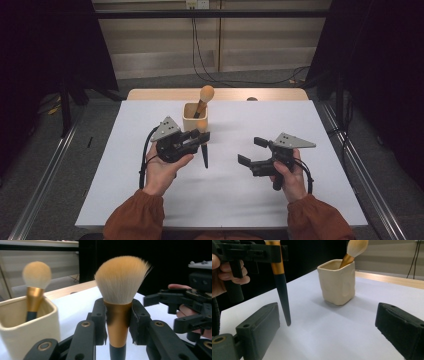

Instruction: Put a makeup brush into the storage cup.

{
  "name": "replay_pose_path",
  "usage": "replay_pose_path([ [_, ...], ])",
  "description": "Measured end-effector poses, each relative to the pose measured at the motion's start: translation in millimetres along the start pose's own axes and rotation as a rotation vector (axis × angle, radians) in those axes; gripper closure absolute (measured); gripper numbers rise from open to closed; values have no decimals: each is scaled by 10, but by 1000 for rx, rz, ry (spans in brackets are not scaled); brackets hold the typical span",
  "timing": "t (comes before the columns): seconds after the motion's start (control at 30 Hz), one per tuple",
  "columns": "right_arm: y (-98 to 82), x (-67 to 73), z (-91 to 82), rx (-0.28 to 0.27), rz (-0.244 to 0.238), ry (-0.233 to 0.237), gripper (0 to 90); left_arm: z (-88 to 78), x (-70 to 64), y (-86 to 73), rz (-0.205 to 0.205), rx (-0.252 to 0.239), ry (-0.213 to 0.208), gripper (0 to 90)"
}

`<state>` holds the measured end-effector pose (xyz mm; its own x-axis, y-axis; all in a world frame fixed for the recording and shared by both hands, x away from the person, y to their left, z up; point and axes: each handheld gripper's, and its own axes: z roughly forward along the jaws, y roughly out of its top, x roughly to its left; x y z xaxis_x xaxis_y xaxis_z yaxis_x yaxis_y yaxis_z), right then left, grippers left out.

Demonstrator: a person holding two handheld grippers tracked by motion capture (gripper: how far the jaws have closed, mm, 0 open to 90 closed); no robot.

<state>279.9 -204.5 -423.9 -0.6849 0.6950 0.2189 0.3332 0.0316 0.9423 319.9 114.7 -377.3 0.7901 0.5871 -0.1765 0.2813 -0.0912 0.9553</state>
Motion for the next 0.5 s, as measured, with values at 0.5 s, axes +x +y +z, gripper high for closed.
replay_pose_path([
  [0.5,-138,-91,-208,-64,-1,-134,22,-207,231,117,9,-9,56,696],
])
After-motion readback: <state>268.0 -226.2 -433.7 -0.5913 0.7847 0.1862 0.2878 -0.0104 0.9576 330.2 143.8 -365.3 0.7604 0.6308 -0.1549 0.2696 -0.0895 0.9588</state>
